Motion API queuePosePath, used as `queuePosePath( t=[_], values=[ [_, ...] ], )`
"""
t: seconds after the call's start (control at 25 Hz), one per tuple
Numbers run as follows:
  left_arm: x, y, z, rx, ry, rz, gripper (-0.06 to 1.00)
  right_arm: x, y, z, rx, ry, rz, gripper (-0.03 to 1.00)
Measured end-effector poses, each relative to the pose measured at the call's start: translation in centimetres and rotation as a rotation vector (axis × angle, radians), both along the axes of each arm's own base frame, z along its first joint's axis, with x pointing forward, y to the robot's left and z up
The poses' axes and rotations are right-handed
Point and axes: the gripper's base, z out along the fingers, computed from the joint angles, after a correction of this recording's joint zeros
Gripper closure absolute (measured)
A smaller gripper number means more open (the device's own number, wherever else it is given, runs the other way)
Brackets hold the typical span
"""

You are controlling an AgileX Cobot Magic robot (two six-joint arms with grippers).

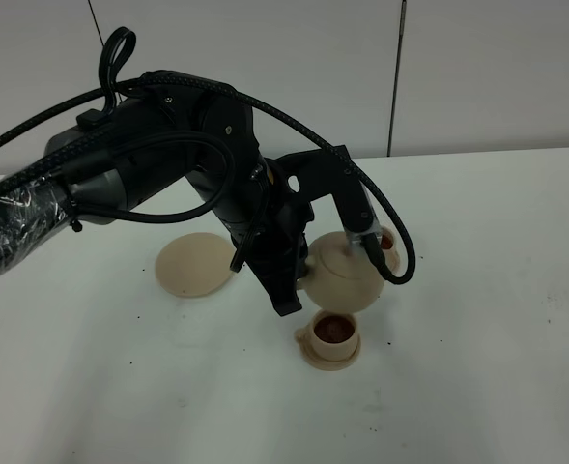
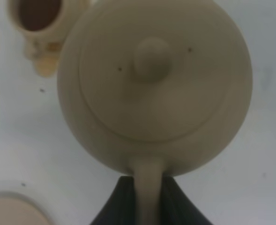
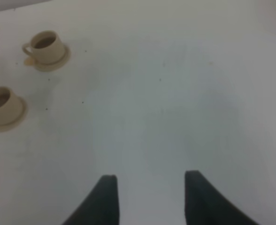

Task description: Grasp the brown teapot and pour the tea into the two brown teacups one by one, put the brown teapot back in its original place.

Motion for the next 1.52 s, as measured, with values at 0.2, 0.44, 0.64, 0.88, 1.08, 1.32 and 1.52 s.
queuePosePath(
  t=[0.2,0.44,0.64,0.88,1.08,1.32,1.52],
  values=[
    [-0.1,0.1,-0.4,0.015,0.028,0.009,0.78,0.0,0.0,0.0,0.000,0.000,0.000,0.64],
    [-0.1,0.1,-0.5,0.022,0.037,0.009,0.78,0.0,0.0,0.0,0.000,0.000,0.000,0.64],
    [0.1,0.3,-0.5,0.035,0.029,0.016,0.78,0.0,0.0,0.0,0.000,0.000,0.000,0.64],
    [0.8,1.5,-0.5,0.044,0.025,0.054,0.78,0.0,0.0,0.0,0.000,0.000,0.000,0.64],
    [1.5,2.6,-0.5,0.058,0.021,0.089,0.78,0.0,0.0,0.0,0.000,0.000,0.000,0.64],
    [2.6,4.5,-0.5,0.081,-0.005,0.133,0.78,0.0,0.0,0.0,0.000,0.000,0.000,0.64],
    [3.7,5.9,-0.4,0.105,-0.057,0.158,0.78,0.0,0.0,0.0,0.000,0.000,0.000,0.64]
  ],
)
